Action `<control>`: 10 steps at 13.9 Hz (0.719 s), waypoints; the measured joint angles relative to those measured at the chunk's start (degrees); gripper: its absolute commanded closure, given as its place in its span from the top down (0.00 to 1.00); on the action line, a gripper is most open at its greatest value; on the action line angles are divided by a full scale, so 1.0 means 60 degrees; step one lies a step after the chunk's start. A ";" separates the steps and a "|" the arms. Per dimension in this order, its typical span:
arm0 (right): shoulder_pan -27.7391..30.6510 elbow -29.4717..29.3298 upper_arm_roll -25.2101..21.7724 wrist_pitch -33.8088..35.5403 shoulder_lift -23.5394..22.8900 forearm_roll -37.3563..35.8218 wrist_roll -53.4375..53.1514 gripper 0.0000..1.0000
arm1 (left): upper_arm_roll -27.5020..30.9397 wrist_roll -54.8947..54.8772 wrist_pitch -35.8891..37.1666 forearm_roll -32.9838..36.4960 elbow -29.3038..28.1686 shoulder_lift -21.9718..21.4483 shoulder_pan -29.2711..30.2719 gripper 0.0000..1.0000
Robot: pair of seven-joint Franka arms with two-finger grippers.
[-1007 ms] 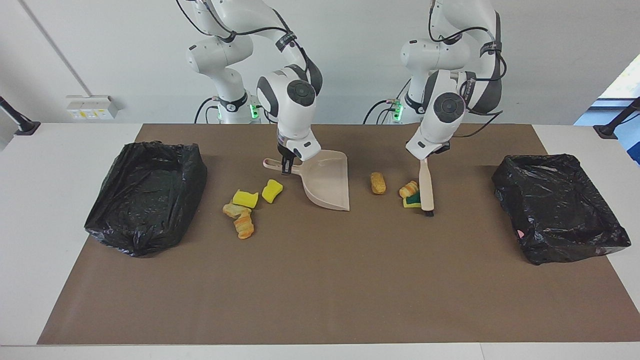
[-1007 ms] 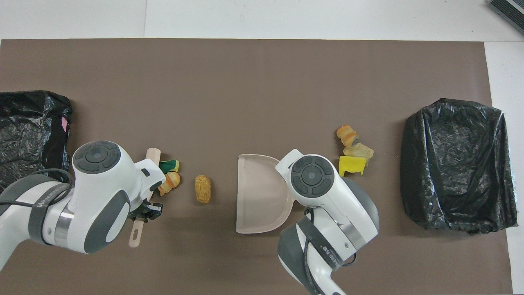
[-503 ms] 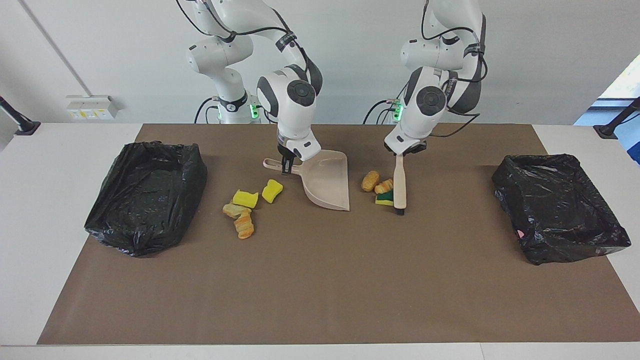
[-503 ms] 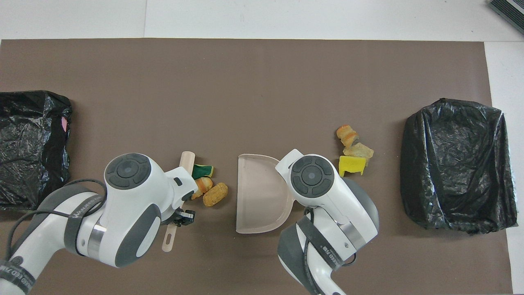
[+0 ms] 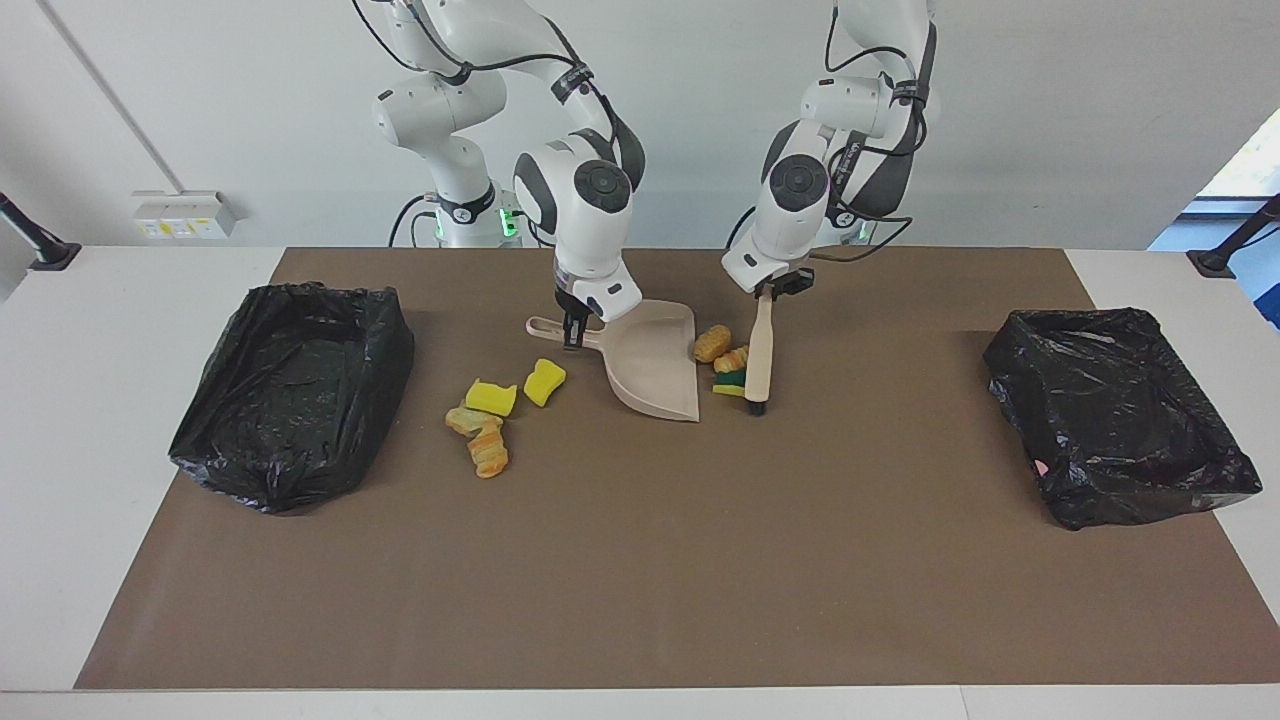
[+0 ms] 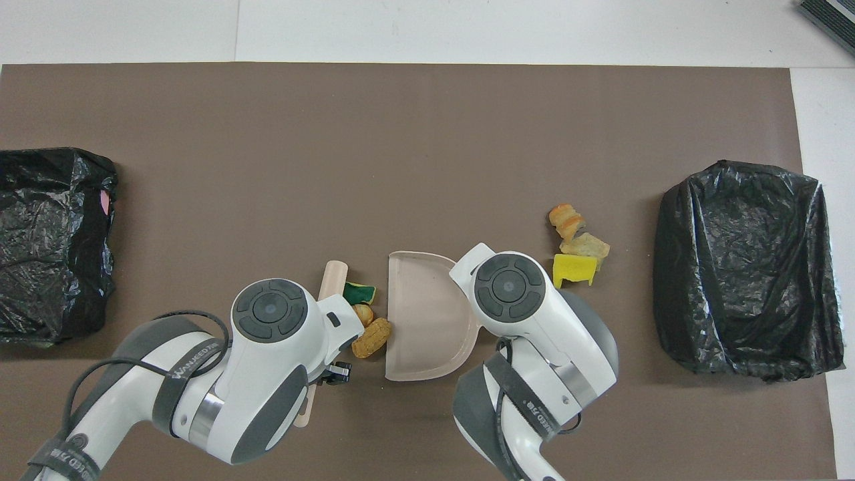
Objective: Sweep and dump trash in bin
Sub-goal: 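Push the debris into the dustpan with the brush in the left gripper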
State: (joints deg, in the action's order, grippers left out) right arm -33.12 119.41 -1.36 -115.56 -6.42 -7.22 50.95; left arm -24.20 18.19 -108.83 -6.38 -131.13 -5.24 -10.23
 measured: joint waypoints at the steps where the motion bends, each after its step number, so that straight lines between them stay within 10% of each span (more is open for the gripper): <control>1: 0.0000 0.0000 0.0000 0.0000 0.0000 0.0000 0.0000 0.00 | -0.0021 0.0152 -0.0002 -0.0009 0.0000 -0.0019 0.0001 0.00; 10: 0.0005 0.0009 -0.0009 0.0000 0.0000 -0.0015 0.0000 0.00 | -0.0663 0.0320 -0.0748 -0.1980 0.0089 0.0028 0.0010 0.00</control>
State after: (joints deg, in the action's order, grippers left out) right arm -33.09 119.47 -1.41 -115.56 -6.42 -7.30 50.95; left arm -28.18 20.11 -113.31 -18.26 -130.60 -5.08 -10.17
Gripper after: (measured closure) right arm 0.687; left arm 0.736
